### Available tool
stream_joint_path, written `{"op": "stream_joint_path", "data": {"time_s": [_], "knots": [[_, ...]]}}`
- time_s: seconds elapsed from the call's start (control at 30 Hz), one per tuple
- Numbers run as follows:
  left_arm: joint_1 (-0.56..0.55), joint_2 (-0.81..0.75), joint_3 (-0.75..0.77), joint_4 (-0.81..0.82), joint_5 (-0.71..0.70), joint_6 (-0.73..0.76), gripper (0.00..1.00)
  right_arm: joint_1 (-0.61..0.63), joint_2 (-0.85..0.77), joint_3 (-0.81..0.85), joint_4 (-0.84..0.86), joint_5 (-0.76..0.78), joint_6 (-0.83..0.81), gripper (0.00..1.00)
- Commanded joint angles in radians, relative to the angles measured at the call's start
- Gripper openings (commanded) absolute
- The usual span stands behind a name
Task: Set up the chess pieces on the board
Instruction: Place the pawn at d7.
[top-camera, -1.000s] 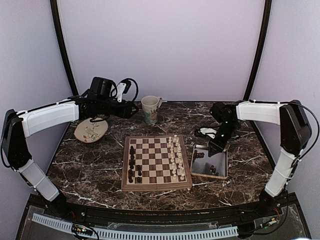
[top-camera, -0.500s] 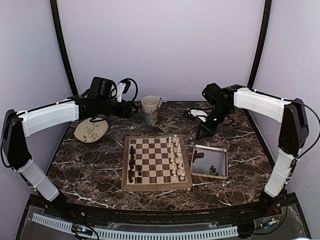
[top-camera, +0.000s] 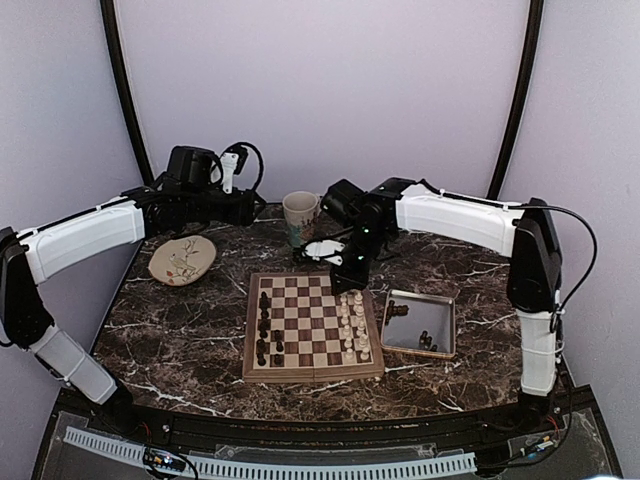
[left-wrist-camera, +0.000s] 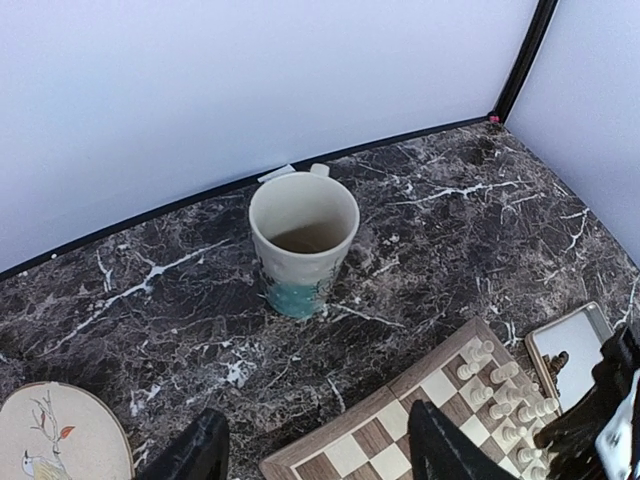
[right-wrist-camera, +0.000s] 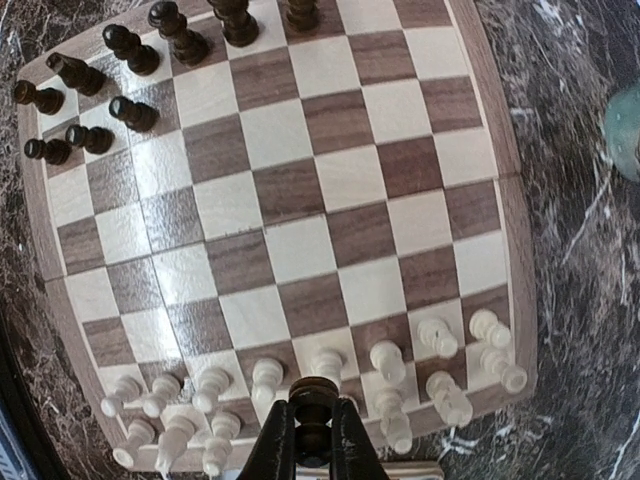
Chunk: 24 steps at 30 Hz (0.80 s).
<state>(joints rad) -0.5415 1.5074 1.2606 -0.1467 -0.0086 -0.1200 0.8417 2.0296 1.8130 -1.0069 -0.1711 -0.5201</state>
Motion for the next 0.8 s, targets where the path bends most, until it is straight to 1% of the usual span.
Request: {"op": "stream_joint_path", "data": {"time_s": [0.0, 0.1, 0.3, 0.5, 0.77], "knots": [[0.0, -0.073, -0.016, 0.021, -0.064, 0.009, 0.63, 0.063, 0.093, 0.137, -0.031, 0.046, -0.012, 0.02], [0.0, -0.086, -0.019, 0.023, -0.068, 0.015, 0.63, 0.093, 0.162, 0.236, -0.044, 0.017, -0.013, 0.02], [0.009, -0.097, -0.021, 0.028, -0.076, 0.013, 0.64, 0.117, 0.281, 0.371, -0.071, -0.045, -0.004, 0.02], [0.012, -0.108, -0.024, 0.032, -0.072, 0.015, 0.64, 0.151, 0.344, 0.433, -0.067, -0.061, -0.001, 0.02], [0.011, -0.106, -0.028, 0.034, -0.085, 0.025, 0.64, 0.182, 0.395, 0.471, -0.06, -0.07, -0.006, 0.02]]}}
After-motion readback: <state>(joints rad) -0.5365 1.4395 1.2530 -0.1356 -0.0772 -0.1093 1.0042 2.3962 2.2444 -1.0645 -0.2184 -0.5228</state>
